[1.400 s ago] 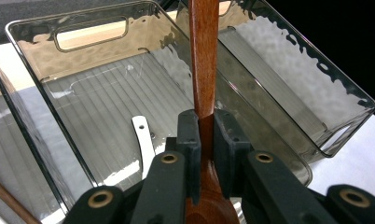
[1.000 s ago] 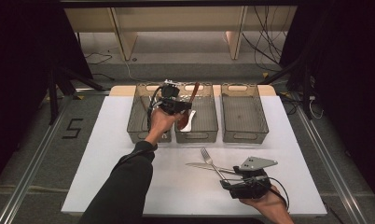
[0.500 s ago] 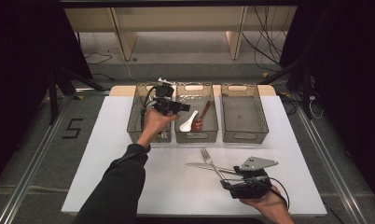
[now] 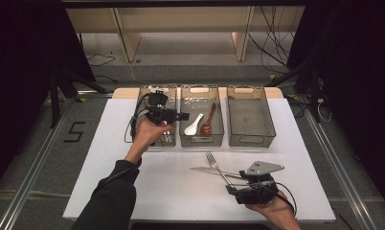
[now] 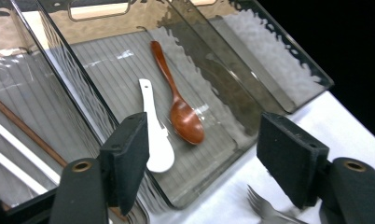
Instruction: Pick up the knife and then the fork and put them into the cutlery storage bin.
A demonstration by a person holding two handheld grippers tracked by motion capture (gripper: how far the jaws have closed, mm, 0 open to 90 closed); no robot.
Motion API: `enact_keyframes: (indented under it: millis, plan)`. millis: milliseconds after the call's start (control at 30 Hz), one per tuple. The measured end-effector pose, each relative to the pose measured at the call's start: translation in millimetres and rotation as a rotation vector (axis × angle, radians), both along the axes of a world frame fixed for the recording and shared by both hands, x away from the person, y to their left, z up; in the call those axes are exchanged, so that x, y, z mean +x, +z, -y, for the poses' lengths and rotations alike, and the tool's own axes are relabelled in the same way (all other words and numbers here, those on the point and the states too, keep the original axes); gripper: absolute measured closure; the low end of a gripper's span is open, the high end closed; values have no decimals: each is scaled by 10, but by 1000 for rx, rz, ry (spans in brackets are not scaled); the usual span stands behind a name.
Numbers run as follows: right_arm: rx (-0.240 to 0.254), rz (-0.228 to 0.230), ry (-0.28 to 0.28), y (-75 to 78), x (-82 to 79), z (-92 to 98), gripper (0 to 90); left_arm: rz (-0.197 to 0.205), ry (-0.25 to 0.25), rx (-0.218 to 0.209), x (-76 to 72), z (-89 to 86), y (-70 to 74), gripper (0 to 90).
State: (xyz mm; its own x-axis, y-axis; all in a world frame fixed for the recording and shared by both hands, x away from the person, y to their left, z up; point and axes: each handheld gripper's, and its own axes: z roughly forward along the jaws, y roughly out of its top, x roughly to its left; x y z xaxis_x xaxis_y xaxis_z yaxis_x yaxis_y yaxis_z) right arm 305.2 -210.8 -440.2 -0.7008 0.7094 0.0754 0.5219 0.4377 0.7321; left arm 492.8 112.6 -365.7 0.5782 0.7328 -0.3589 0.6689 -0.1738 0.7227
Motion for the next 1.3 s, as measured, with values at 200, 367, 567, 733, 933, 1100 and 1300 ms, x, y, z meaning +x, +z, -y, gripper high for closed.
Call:
enact_keyframes:
  millis: [200, 367, 567, 733, 933, 1100, 1300]
  plan:
    - [-4, -2, 0, -1, -1, -9, 289, 31, -13, 4, -225, -132, -6, 289]
    - [-7, -4, 2, -7, 2, -15, 290, 39, -28, -2, -384, -208, -69, 266]
    - [-9, -6, 3, -15, 1, -20, 290, 53, -37, -11, -542, -270, -152, 246]
    - [-12, -10, 5, -27, 6, -27, 289, 58, -42, -7, -631, -326, -215, 238]
    - [-15, -13, 6, -34, 13, -42, 290, 71, -39, -5, -748, -415, -275, 230]
    - [-16, -18, 7, -47, 21, -68, 290, 75, -49, -2, -891, -478, -393, 219]
    - [-20, -19, 9, -49, 20, -79, 290, 93, -49, -5, -1033, -539, -519, 209]
